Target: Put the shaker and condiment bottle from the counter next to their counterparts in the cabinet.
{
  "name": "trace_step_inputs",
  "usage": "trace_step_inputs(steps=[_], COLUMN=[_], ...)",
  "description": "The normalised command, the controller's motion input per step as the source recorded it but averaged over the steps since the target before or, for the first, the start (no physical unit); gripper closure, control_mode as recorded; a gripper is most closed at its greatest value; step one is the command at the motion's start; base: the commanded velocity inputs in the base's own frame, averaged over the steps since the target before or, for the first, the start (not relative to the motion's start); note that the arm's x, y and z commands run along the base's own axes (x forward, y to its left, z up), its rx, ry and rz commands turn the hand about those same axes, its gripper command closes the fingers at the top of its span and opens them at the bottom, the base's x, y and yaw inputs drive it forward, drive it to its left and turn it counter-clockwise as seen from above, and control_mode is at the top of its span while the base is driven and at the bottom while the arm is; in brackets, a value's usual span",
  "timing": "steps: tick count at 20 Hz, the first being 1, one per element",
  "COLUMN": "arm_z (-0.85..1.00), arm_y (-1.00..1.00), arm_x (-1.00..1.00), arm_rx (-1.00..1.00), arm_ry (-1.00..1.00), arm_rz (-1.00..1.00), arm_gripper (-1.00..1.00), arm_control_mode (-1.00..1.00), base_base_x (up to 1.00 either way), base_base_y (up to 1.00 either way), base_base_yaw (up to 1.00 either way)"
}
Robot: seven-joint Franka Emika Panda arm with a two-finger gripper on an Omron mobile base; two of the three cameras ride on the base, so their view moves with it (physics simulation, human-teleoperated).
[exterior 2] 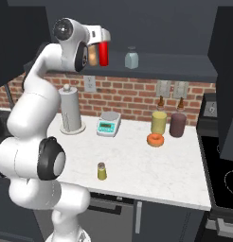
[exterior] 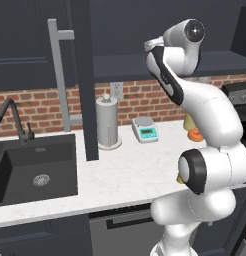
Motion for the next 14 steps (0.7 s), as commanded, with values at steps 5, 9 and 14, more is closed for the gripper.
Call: trace_step_inputs(steps=[5, 9, 14], arm_z=[0.00, -0.09, -0.07], arm_y=[0.02, 0.00, 0.04], arm_x=[0.21, 0.22, 0.28], arm_rx=[0.13, 0.13, 0.07], arm_ry=[0.00, 0.00, 0.00], arm_rz=[-0.21, -0.20, -0.16], arm_gripper=[1.00, 1.00, 1.00], arm_control_mode=[-1.00, -1.00, -1.00], base_base_x=[0.00, 0.00, 0.00], base_base_y=[0.00, 0.00, 0.00], base_base_yaw=[0.00, 0.00, 0.00])
